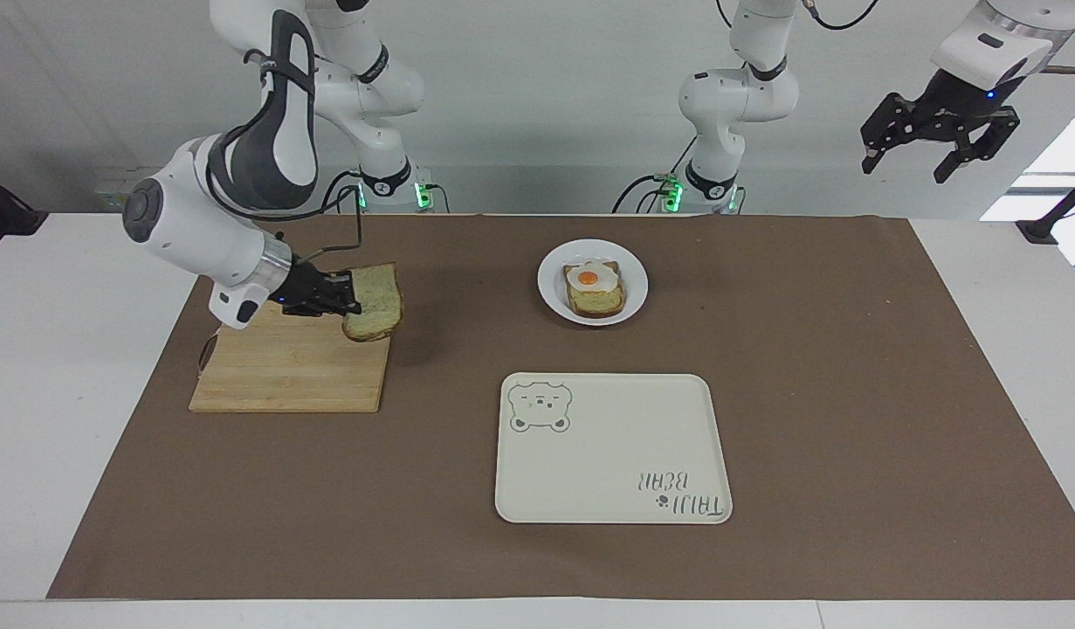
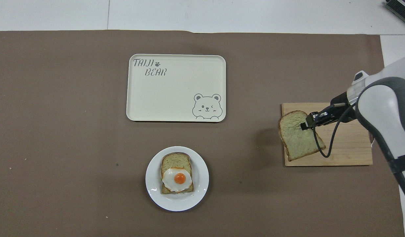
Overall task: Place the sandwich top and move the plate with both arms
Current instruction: 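Carry the bread slice with the right gripper over the egg plate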
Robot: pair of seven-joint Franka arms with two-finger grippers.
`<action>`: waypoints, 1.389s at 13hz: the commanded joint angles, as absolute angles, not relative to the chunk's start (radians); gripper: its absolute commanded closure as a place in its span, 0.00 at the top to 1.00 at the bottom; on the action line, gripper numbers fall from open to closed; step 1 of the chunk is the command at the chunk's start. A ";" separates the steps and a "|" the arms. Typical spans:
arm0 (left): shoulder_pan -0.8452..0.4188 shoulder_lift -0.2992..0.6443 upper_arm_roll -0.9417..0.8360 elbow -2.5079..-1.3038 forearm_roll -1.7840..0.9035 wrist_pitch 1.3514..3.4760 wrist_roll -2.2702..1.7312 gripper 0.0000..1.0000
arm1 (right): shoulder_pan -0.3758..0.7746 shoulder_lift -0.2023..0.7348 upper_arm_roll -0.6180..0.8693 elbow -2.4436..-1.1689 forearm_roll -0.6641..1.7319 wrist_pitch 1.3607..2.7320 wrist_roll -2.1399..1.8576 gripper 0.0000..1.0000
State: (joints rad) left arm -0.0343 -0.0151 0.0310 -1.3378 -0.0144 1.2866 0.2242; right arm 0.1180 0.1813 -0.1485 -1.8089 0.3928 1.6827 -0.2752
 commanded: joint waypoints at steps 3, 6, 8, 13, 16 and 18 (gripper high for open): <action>-0.035 -0.038 0.020 -1.362 -0.018 1.249 0.215 1.00 | 0.326 0.135 -0.147 -1.858 0.411 1.729 -0.011 0.00; -0.038 -0.051 0.015 -1.370 -0.018 1.187 0.213 1.00 | 0.455 0.057 -0.147 -1.994 0.408 1.863 0.110 0.00; -0.037 -0.052 0.017 -1.370 -0.018 1.187 0.215 1.00 | 0.507 0.049 -0.146 -2.023 0.408 1.882 0.133 0.00; -0.032 -0.043 0.018 -1.365 -0.029 1.284 0.229 1.00 | 0.609 0.051 -0.143 -2.023 0.414 1.922 0.236 0.00; -0.026 -0.028 0.020 -1.355 -0.026 1.298 0.229 1.00 | 0.658 0.064 -0.143 -2.020 0.461 1.933 0.250 0.00; -0.026 -0.020 0.025 -1.347 -0.025 1.301 0.230 1.00 | 0.739 0.101 -0.144 -2.020 0.489 2.056 0.331 0.00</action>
State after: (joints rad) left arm -0.0344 -0.0200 0.0216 -1.3402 -0.0189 1.2801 0.2239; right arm 0.6734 0.0838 -0.1406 -2.0039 0.4569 1.9610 0.2637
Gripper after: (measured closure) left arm 0.000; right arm 0.855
